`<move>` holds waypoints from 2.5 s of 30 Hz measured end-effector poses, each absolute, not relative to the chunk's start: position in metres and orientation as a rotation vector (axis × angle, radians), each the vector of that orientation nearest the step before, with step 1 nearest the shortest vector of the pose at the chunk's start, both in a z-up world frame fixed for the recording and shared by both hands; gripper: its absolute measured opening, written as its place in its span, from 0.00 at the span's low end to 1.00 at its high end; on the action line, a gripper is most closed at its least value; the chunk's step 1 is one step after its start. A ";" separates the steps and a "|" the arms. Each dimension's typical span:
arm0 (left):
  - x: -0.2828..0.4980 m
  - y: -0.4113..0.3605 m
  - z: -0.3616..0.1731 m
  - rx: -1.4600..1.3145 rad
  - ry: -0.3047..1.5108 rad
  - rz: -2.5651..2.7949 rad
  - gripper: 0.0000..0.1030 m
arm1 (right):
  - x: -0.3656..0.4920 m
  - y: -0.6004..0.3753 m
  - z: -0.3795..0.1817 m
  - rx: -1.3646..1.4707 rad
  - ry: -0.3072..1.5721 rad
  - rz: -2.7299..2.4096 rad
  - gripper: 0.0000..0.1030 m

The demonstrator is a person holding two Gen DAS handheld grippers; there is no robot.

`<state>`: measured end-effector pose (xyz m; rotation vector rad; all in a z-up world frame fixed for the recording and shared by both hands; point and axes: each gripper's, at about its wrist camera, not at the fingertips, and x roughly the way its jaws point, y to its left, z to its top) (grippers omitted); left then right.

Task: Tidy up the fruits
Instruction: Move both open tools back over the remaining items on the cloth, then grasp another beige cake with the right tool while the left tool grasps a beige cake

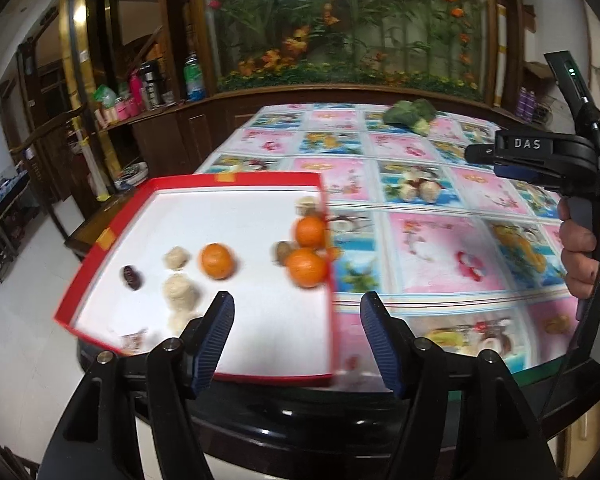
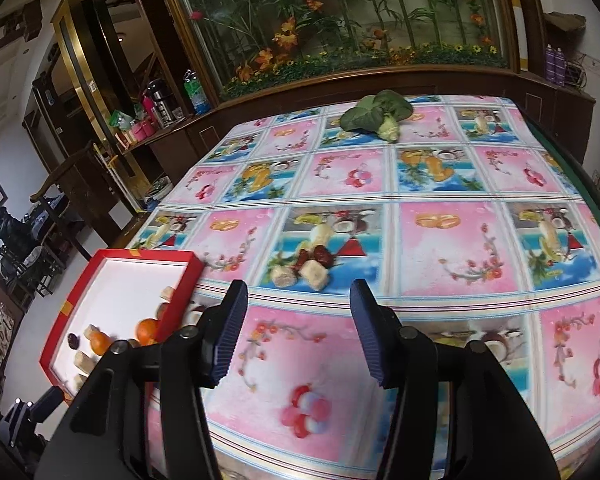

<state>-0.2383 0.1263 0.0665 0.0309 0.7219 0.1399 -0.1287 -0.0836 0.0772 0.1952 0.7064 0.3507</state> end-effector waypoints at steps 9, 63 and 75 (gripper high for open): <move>-0.209 0.072 0.060 0.109 0.764 0.036 0.72 | -0.099 -0.166 0.051 0.232 0.758 0.273 0.53; -0.031 0.061 0.016 0.001 0.920 0.016 0.74 | -0.018 -0.118 0.038 0.163 0.872 0.445 0.21; -0.013 0.051 0.010 0.004 0.917 -0.062 0.32 | -0.011 -0.123 0.030 0.181 0.902 0.405 0.21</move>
